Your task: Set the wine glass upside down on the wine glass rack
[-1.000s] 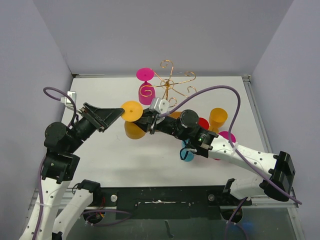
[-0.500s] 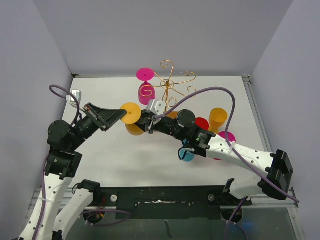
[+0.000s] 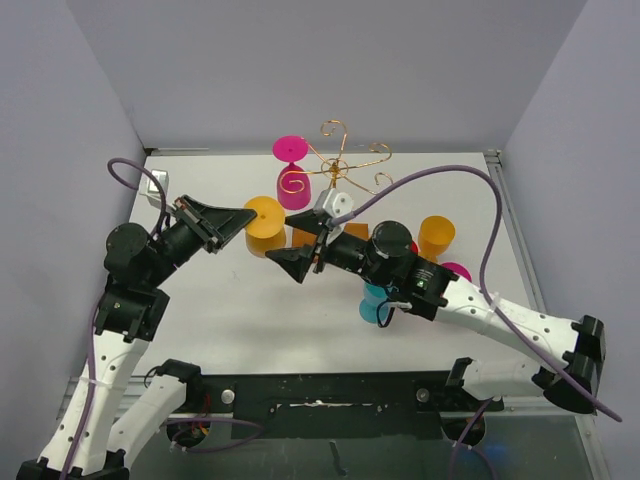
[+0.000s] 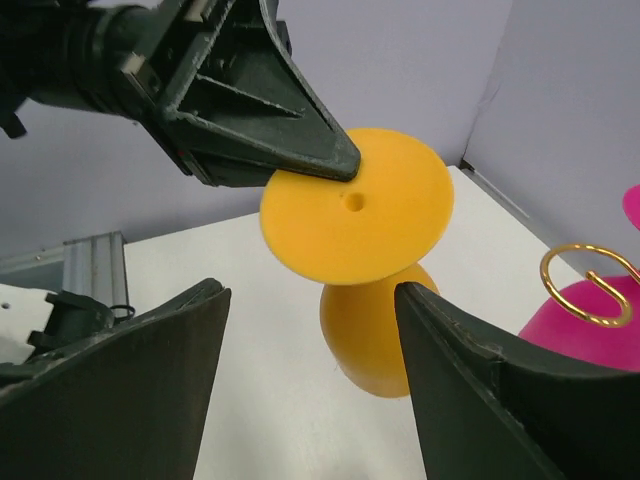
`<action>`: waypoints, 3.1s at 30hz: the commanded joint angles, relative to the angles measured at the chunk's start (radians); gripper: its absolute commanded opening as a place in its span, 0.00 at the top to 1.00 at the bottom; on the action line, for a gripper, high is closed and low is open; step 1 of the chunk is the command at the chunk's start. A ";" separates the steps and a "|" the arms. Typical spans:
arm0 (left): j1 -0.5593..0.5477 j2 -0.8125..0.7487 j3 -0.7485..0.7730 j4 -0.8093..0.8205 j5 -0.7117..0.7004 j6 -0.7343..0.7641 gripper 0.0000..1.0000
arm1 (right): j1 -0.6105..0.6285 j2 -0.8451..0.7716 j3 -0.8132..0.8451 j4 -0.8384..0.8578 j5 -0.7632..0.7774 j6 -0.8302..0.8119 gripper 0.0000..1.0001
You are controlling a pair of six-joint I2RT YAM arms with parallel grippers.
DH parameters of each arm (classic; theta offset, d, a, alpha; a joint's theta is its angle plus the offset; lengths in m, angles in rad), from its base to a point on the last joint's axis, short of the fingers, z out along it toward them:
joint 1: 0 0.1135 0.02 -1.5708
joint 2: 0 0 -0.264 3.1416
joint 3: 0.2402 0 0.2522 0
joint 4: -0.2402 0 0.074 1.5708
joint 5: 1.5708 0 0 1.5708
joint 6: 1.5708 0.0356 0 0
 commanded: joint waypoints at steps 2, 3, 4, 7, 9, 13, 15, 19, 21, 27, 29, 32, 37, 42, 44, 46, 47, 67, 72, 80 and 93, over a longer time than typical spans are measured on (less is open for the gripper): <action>0.000 0.009 0.057 -0.049 -0.076 -0.007 1.00 | 0.006 -0.139 0.061 -0.149 0.100 0.158 0.31; -0.009 0.011 0.054 -0.057 -0.086 -0.010 1.00 | 0.005 -0.156 0.068 -0.171 0.116 0.180 0.31; -0.025 0.014 0.051 -0.069 -0.097 -0.010 1.00 | 0.005 -0.175 0.072 -0.188 0.131 0.206 0.31; -0.064 0.026 0.043 -0.092 -0.105 -0.017 1.00 | 0.005 -0.221 0.088 -0.211 0.159 0.259 0.31; -0.077 0.032 0.043 -0.114 -0.109 -0.018 1.00 | 0.005 -0.240 0.107 -0.221 0.208 0.287 0.31; -0.082 0.053 0.038 -0.075 -0.051 -0.019 1.00 | 0.002 -0.262 0.141 -0.239 0.412 0.350 0.31; -0.082 0.077 0.050 -0.053 0.013 -0.011 1.00 | 0.001 -0.265 0.148 -0.241 0.481 0.366 0.31; -0.082 0.124 0.086 -0.050 0.054 0.006 1.00 | -0.005 -0.273 0.155 -0.255 0.541 0.365 0.31; -0.083 0.139 0.103 -0.032 0.048 -0.008 1.00 | -0.012 -0.281 0.146 -0.250 0.556 0.351 0.31; -0.107 0.242 0.158 0.051 0.083 -0.068 1.00 | -0.020 -0.312 0.101 -0.202 0.608 0.295 0.31; -0.115 0.278 0.186 0.036 0.072 -0.063 1.00 | -0.022 -0.329 0.087 -0.190 0.613 0.287 0.31; -0.125 0.326 0.209 0.052 0.065 -0.069 1.00 | -0.025 -0.368 0.045 -0.156 0.628 0.277 0.31; -0.142 0.390 0.251 0.085 0.051 -0.079 1.00 | -0.031 -0.391 0.009 -0.138 0.659 0.262 0.31; -0.158 0.459 0.318 0.070 0.035 -0.066 1.00 | -0.036 -0.398 -0.025 -0.106 0.669 0.254 0.31; -0.158 0.483 0.349 0.048 0.018 -0.055 1.00 | -0.036 -0.402 -0.038 -0.090 0.673 0.251 0.31; -0.158 0.506 0.385 0.020 0.000 -0.040 1.00 | -0.038 -0.403 -0.048 -0.083 0.677 0.250 0.31; -0.158 0.516 0.400 0.008 -0.013 -0.036 1.00 | -0.038 -0.404 -0.051 -0.083 0.679 0.250 0.31; -0.159 0.611 0.472 0.019 -0.161 -0.038 1.00 | -0.044 -0.437 -0.106 -0.067 0.699 0.262 0.30; -0.152 0.592 0.474 -0.025 -0.218 -0.026 1.00 | -0.043 -0.446 -0.115 -0.072 0.699 0.274 0.30; -0.142 0.528 0.426 -0.028 -0.294 -0.041 1.00 | -0.044 -0.440 -0.112 -0.087 0.697 0.288 0.30; -0.140 0.468 0.369 -0.041 -0.331 -0.036 1.00 | -0.044 -0.431 -0.108 -0.099 0.697 0.310 0.30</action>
